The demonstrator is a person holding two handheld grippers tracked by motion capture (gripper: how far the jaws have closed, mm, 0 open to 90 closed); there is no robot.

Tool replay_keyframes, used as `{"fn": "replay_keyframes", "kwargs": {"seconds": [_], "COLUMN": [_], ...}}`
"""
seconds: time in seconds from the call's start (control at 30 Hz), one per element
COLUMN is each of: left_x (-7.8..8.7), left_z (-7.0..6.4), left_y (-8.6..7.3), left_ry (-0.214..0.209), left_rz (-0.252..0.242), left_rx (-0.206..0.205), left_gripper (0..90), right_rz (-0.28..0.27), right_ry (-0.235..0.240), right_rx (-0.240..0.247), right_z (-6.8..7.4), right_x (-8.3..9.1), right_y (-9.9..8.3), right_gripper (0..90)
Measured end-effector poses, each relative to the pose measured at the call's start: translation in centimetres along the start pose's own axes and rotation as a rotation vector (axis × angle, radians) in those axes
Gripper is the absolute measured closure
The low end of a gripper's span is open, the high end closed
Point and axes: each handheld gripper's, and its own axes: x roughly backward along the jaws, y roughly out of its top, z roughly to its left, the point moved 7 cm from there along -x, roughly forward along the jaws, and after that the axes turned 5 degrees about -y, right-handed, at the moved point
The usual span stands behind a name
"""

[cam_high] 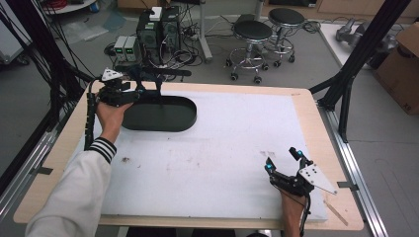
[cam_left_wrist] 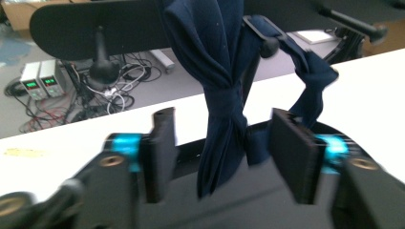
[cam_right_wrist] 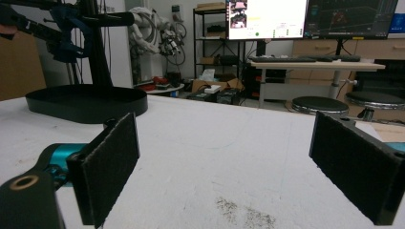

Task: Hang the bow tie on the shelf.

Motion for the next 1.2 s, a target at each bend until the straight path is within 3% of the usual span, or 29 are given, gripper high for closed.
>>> {"fn": "replay_keyframes", "kwargs": {"seconds": [0.13,0.23,0.37,0.53,0.63,0.8,0.9,1.03,1.13,1.2], "left_x": [1.0,1.8,4.4,8.0,9.6,11.6,12.5,13.1,13.2,13.4], "left_z": [-0.6,-1.0,-1.5,-2.2,-2.3,-3.0,-3.9,-4.6,-4.6,-4.5], "left_y": [-0.3,-0.9,-2.1,-4.8,-6.5,-9.2,-10.8,-13.4,-14.8,-14.7], "left_ry": [-0.052,-0.104,-0.160,-0.212,-0.219,-0.277,-0.313,-0.298,-0.282,-0.278], "left_rz": [-0.052,-0.076,-0.186,-0.296,-0.314,-0.349,-0.370,-0.351,-0.343,-0.363], "left_rx": [0.027,0.028,0.022,0.053,0.049,0.053,0.035,-0.028,-0.041,-0.045], "left_gripper": [20.9,18.3,18.6,17.6,14.7,14.3,14.2,14.1,13.3,11.6], "right_rz": [-0.004,-0.003,-0.004,-0.001,-0.005,0.002,0.007,0.007,0.007,0.007], "right_ry": [0.000,-0.001,0.002,-0.001,-0.001,-0.004,-0.005,-0.007,-0.008,-0.011], "right_rx": [0.003,0.005,-0.002,0.001,0.001,-0.001,-0.004,-0.002,-0.001,0.000], "right_z": [0.0,0.0,0.0,0.0,0.0,0.0,0.0,0.0,0.0,0.0], "right_x": [0.0,0.0,0.0,0.0,0.0,0.0,0.0,0.0,0.0,-0.1], "right_y": [0.0,0.0,0.0,0.0,0.0,0.0,0.0,0.0,0.0,0.0], "right_gripper": [8.8,8.8,8.8,8.8,8.8,8.8,8.8,8.8,8.8,8.8]}}
